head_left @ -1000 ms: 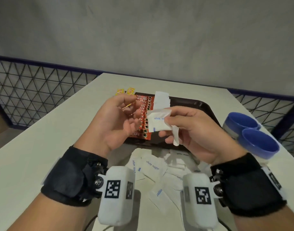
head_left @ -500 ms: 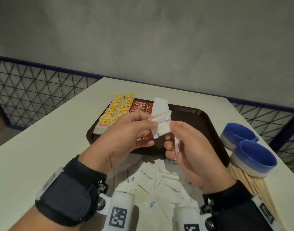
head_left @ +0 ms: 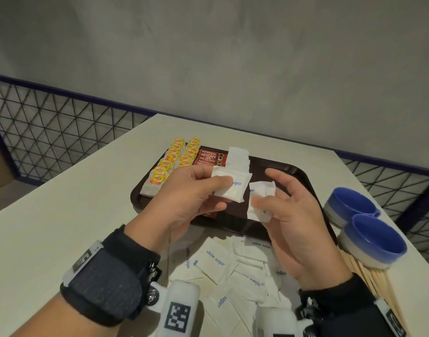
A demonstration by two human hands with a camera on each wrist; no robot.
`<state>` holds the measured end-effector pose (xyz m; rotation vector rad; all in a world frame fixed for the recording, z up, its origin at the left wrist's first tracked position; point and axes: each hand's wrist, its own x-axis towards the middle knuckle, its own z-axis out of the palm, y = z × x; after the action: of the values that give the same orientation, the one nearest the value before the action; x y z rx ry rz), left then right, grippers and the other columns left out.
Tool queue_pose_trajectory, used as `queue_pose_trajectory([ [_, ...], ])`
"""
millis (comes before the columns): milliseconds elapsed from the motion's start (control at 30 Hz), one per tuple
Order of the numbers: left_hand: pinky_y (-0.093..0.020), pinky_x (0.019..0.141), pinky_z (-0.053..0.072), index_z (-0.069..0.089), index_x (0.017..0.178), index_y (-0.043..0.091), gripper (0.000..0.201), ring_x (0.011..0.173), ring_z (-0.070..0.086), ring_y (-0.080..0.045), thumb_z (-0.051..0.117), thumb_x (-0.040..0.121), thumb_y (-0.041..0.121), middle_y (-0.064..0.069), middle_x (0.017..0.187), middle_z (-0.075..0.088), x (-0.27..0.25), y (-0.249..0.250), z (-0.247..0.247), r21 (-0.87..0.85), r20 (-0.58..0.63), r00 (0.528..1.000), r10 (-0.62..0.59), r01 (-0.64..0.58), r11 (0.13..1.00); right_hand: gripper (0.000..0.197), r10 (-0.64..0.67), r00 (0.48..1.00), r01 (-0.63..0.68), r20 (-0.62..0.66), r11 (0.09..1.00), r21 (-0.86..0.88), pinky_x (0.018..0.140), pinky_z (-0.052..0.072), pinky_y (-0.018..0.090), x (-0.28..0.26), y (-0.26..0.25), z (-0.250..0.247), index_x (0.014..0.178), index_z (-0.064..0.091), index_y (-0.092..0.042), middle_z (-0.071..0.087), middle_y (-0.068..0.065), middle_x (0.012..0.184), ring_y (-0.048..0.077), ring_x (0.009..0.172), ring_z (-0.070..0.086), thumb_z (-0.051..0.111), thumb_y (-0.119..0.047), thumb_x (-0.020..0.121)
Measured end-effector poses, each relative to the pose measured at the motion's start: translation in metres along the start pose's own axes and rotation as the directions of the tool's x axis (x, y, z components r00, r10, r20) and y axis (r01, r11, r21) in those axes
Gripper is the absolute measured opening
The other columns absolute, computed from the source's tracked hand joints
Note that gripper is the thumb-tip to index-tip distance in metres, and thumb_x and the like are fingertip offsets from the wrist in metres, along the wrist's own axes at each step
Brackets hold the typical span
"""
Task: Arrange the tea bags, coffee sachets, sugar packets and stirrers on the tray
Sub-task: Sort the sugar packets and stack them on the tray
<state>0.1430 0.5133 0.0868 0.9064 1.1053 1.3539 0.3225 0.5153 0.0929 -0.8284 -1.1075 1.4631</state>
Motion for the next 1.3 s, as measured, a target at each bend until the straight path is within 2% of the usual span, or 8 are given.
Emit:
queue_pose_trajectory([
  [233, -0.027, 0.066, 0.059, 0.079, 0.106, 0.013, 0.016, 0.087, 0.078, -0.018, 0.078, 0.089, 0.014, -0.004, 0.101, 0.081, -0.0007, -0.0024, 0.0020, 0.093, -0.017, 0.999, 0.049, -0.048, 0.995, 0.044, -0.143, 0.989, 0.142, 0.029, 0.989, 0.034, 0.074, 0.064, 0.030, -0.0004, -0.0025, 0.0022, 0.122, 0.063, -0.011, 0.079, 0.008, 0.106, 0.025, 0.098, 0.076, 0.068, -0.009, 0.079],
  [333, -0.026, 0.064, 0.058, 0.081, 0.104, 0.011, 0.016, 0.078, 0.076, -0.014, 0.076, 0.091, 0.019, -0.006, 0.098, 0.081, -0.0018, -0.0031, 0.0043, 0.106, 0.000, 1.000, 0.031, -0.031, 0.994, 0.038, -0.212, 0.976, 0.217, 0.055, 0.971, -0.102, 0.076, 0.064, 0.032, -0.0015, -0.0012, 0.0015, 0.117, 0.067, -0.015, 0.079, 0.004, 0.102, 0.023, 0.095, 0.077, 0.070, -0.016, 0.078],
  [533, -0.027, 0.065, 0.055, 0.080, 0.106, 0.010, 0.029, 0.087, 0.075, -0.022, 0.066, 0.098, 0.034, -0.012, 0.103, 0.080, -0.0037, -0.0023, 0.0036, 0.121, 0.123, 0.991, -0.045, 0.030, 0.992, 0.032, -0.337, 0.928, 0.371, 0.159, 0.790, -0.487, 0.074, 0.057, 0.014, -0.0053, 0.0057, -0.0004, 0.105, 0.072, -0.030, 0.076, -0.016, 0.099, 0.000, 0.097, 0.071, 0.080, -0.010, 0.082],
  [767, -0.029, 0.074, 0.057, 0.080, 0.107, 0.008, 0.042, 0.094, 0.075, -0.020, 0.071, 0.085, 0.042, -0.011, 0.105, 0.079, -0.0073, -0.0016, 0.0030, 0.110, 0.288, 0.958, -0.010, -0.023, 0.994, 0.033, -0.361, 0.918, 0.394, 0.163, 0.803, -0.448, 0.073, 0.060, 0.019, -0.0055, 0.0025, -0.0042, 0.108, 0.071, -0.029, 0.076, -0.011, 0.102, 0.006, 0.097, 0.073, 0.081, -0.012, 0.082],
  [933, -0.025, 0.073, 0.058, 0.082, 0.094, 0.009, 0.024, 0.090, 0.074, -0.018, 0.074, 0.084, 0.030, -0.011, 0.102, 0.079, -0.0075, -0.0062, 0.0050, 0.064, 0.279, 0.960, 0.036, -0.057, 0.996, 0.037, -0.385, 0.907, 0.408, 0.173, 0.694, -0.594, 0.081, 0.061, 0.034, -0.0036, 0.0055, -0.0054, 0.111, 0.067, -0.045, 0.066, -0.014, 0.114, 0.011, 0.110, 0.064, 0.080, -0.030, 0.080],
  [1100, -0.022, 0.066, 0.059, 0.079, 0.100, 0.003, 0.022, 0.078, 0.073, -0.012, 0.069, 0.090, 0.020, -0.009, 0.097, 0.079, -0.0077, -0.0048, 0.0065, -0.047, 0.244, 0.968, 0.066, -0.057, 0.997, 0.042, -0.269, 0.948, 0.317, 0.169, 0.817, -0.481, 0.076, 0.061, 0.023, -0.0024, 0.0027, -0.0033, 0.119, 0.066, -0.029, 0.072, -0.011, 0.105, 0.006, 0.098, 0.071, 0.079, -0.031, 0.080],
  [1200, -0.019, 0.065, 0.060, 0.078, 0.104, 0.002, 0.022, 0.077, 0.073, -0.011, 0.067, 0.093, 0.018, -0.006, 0.090, 0.078, -0.0064, -0.0024, 0.0053, -0.092, 0.198, 0.976, 0.089, -0.072, 0.993, 0.031, -0.186, 0.979, 0.203, 0.082, 0.911, -0.359, 0.063, 0.061, 0.028, -0.0006, 0.0024, -0.0029, 0.108, 0.073, -0.019, 0.075, 0.006, 0.092, 0.017, 0.075, 0.071, 0.071, -0.035, 0.082],
  [1300, -0.020, 0.069, 0.060, 0.076, 0.109, -0.001, 0.023, 0.085, 0.074, -0.013, 0.065, 0.096, 0.014, -0.011, 0.102, 0.079, -0.0066, -0.0015, 0.0053, -0.096, 0.184, 0.980, 0.080, -0.063, 0.993, 0.018, -0.151, 0.988, 0.150, 0.014, 0.955, -0.257, 0.058, 0.059, 0.027, 0.0008, 0.0019, -0.0048, 0.099, 0.074, -0.008, 0.072, 0.019, 0.084, 0.019, 0.065, 0.065, 0.072, -0.021, 0.088],
])
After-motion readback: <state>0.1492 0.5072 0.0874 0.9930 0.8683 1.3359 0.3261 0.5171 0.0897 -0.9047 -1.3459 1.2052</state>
